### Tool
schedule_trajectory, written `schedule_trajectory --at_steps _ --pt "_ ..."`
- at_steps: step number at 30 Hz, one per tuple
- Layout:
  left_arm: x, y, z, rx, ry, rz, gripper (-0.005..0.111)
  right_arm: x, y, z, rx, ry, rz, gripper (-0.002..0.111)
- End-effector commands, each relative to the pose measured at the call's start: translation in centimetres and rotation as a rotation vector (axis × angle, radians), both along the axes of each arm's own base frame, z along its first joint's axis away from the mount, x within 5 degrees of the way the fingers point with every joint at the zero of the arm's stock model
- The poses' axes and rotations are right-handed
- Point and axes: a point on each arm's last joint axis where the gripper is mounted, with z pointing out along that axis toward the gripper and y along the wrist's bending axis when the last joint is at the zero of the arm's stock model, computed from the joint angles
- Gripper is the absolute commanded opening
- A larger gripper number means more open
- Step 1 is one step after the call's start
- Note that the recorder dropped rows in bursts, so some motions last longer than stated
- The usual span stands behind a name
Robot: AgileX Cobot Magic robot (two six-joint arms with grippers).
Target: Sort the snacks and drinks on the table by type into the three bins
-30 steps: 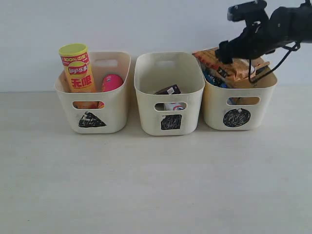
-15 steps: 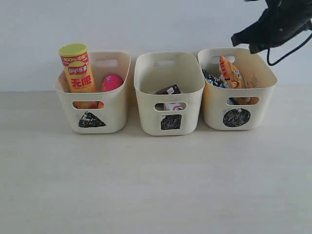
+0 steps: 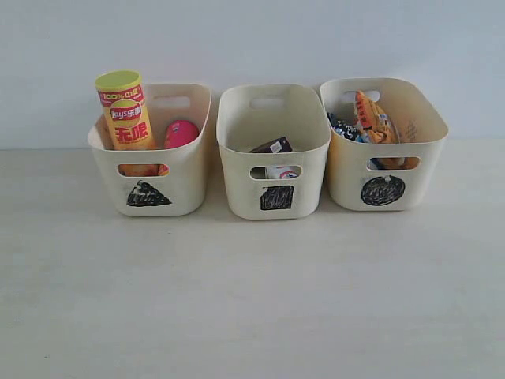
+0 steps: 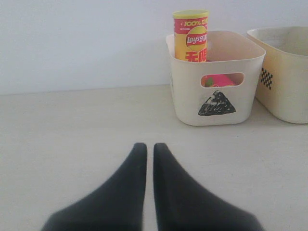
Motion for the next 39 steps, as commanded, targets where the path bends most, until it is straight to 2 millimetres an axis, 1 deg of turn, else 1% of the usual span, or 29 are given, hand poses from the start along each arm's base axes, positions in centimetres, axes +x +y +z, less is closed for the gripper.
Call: schedule_trajectory --at_steps 1,5,7,10,11,15,19,23,26,30,34,39 --pt "0.0 0.0 0.0 0.001 -0.008 0.003 0.004 -3.9 0.1 0.2 -0.002 -0.160 -0.070 0.001" --pt "0.0 0.0 0.0 0.001 -0.008 0.003 0.004 -7.2 0.3 -0.1 -0.013 -0.261 -0.113 0.001" --pt "0.0 0.0 0.0 0.001 -0.008 0.003 0.004 -9.6 1.1 -0.1 -0.028 -0.342 -0.110 0.001" --pt "0.0 0.0 0.0 0.001 -0.008 0.003 0.004 -12.2 2.4 0.2 -0.036 -0.430 -0.074 0.001" --pt "0.0 0.0 0.0 0.001 -0.008 0.003 0.004 -13.2 2.8 0.1 -0.040 -0.451 -0.060 0.001" --pt "0.0 0.0 0.0 0.001 -0.008 0.003 0.004 -17.0 3.9 0.2 -0.046 -0.550 -0.007 0.001" --pt "0.0 0.0 0.0 0.001 -0.008 0.003 0.004 -20.6 4.3 0.2 -0.038 -0.638 0.018 0.001" --pt "0.0 0.0 0.0 0.001 -0.008 0.003 0.004 -23.6 4.6 -0.5 -0.025 -0.660 0.048 0.001" --pt "0.0 0.0 0.0 0.001 -0.008 0.003 0.004 -25.0 4.8 -1.4 -0.017 -0.643 0.072 0.001" --pt "0.0 0.0 0.0 0.001 -0.008 0.003 0.004 -26.2 5.0 -1.5 -0.010 -0.636 0.097 0.001" --pt "0.0 0.0 0.0 0.001 -0.008 0.003 0.004 -26.8 5.0 -1.4 -0.011 -0.659 0.099 0.001" --pt "0.0 0.0 0.0 0.001 -0.008 0.003 0.004 -26.8 5.0 -1.4 -0.011 -0.661 0.100 0.001"
